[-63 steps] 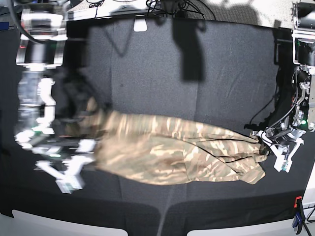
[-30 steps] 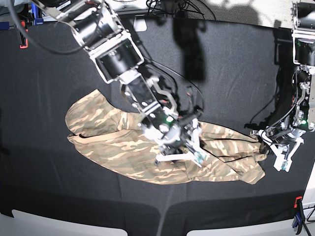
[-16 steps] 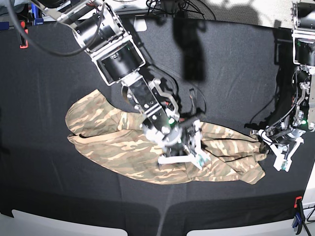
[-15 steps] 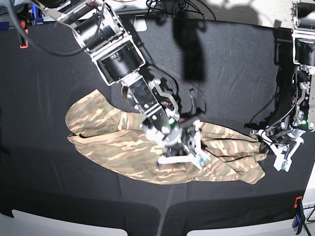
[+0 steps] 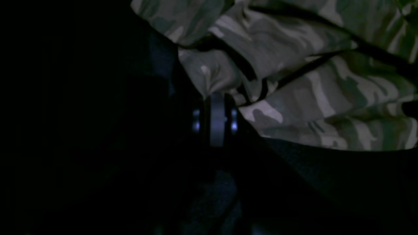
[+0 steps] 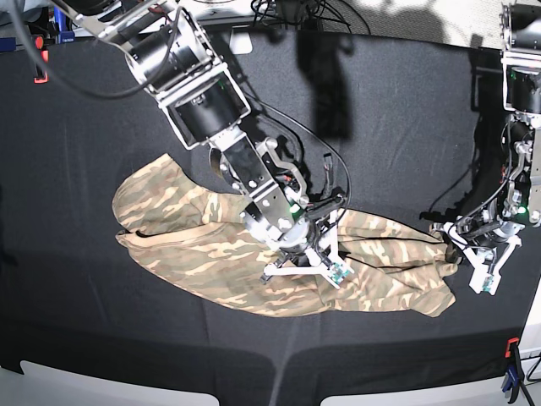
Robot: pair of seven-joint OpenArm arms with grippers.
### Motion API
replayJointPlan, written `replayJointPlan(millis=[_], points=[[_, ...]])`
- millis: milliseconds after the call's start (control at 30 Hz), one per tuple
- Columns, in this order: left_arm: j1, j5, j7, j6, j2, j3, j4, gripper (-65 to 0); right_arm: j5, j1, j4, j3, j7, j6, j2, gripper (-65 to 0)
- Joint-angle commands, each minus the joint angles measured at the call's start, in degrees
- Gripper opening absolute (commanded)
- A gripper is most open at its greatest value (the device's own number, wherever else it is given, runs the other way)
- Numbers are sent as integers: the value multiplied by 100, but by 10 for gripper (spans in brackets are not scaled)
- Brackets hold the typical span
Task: Layout the t-shirt on the table in an organized manner, then fold the t-shirt properly
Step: 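Move the right gripper back onto the shirt and grasp another part, then pull the grasped part away from the left gripper with the right gripper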
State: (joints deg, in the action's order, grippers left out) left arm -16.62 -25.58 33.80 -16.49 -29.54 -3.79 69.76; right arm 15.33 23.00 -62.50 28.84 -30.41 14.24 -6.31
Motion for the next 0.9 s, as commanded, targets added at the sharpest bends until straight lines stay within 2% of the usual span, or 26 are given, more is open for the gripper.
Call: replayJointPlan(millis=[0,200,300,400,667,833,867], points=[[-146,-26,-122,33,-98,37,107,-650,48,131,-339,-4,66,26,-33,-650],[-146,623,-120,39,-96,37,107,-650,133,-448,-1961,-7,-496,55,223,-650],[-146,870,-74,39,-96,37,107,-650,352,-793,-2610,-15,-802,52,525,-650],[-146,861,74,39,-96,37,107,-650,533,-1187,-3086,-164,-979,50,866,-650],[-146,863,138,39,-96,37,107,-650,461,-1974,-3668,-1515,-986,48,1515,-650],[-146,863,136,39,-96,37,107,-650,17,-1965,-3668,-2446,-968,63,1781,-650],[-146,861,136,39,-96,37,107,-650,-168,-1961,-3668,-2590,-933,236,1803,-650]])
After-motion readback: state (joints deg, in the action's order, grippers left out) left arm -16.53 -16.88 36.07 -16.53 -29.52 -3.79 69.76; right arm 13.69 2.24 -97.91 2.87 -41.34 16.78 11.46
